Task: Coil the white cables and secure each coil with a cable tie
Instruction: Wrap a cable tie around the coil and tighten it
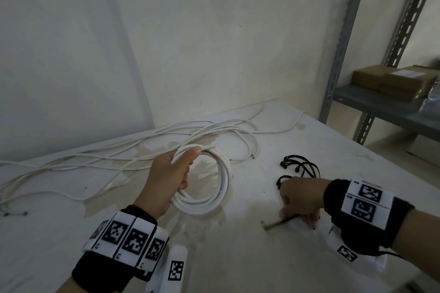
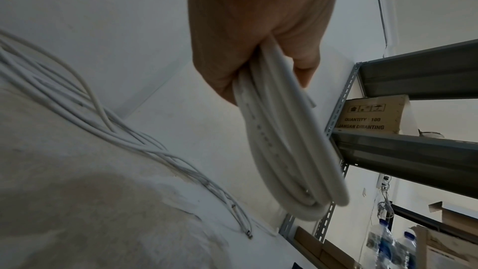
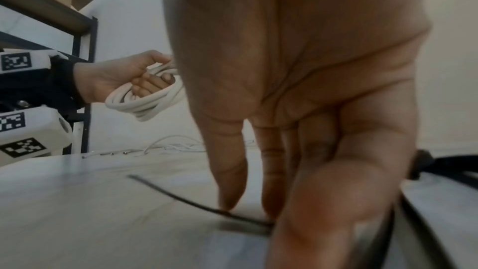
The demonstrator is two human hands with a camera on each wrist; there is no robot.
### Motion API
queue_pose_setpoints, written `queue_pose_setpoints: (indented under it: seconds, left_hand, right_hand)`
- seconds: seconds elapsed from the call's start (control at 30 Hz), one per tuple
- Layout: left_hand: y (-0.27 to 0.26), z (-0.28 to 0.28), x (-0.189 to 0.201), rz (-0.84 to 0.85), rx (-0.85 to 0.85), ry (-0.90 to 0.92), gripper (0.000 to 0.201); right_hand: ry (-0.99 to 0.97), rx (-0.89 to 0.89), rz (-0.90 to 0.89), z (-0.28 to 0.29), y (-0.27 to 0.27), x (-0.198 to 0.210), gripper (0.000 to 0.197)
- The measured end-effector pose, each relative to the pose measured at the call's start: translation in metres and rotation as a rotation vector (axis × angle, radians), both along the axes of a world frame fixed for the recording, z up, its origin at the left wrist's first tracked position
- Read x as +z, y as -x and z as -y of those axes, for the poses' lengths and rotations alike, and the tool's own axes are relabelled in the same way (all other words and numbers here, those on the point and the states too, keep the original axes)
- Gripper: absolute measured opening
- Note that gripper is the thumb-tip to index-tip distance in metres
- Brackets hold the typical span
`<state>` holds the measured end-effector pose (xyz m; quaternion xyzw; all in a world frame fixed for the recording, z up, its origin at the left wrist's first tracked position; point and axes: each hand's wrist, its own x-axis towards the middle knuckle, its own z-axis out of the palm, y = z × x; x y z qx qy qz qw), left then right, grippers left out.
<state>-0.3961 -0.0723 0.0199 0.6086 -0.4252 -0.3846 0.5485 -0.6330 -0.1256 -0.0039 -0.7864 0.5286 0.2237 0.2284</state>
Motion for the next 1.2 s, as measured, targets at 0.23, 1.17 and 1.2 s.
queue_pose_setpoints:
  seconds: [0.23, 1.17, 1.2]
  left_hand:
    - [-0.004, -0.004, 0.002, 0.000, 0.006, 0.009, 0.027]
    - [-0.069, -0.028, 0.008, -0.010, 0.309, 0.065, 0.030]
    - [-0.072, -0.030, 0.007, -0.013, 0.318, 0.070, 0.030]
  right_hand:
    - [0.197, -0.124, 0.150, 0.017, -0.018, -0.014, 0.024]
    - [0.247, -0.100, 1.237, -0.027, -0.144, 0.042, 0.017]
    - [0.245, -0.083, 1.213, -0.029, -0.149, 0.040, 0.017]
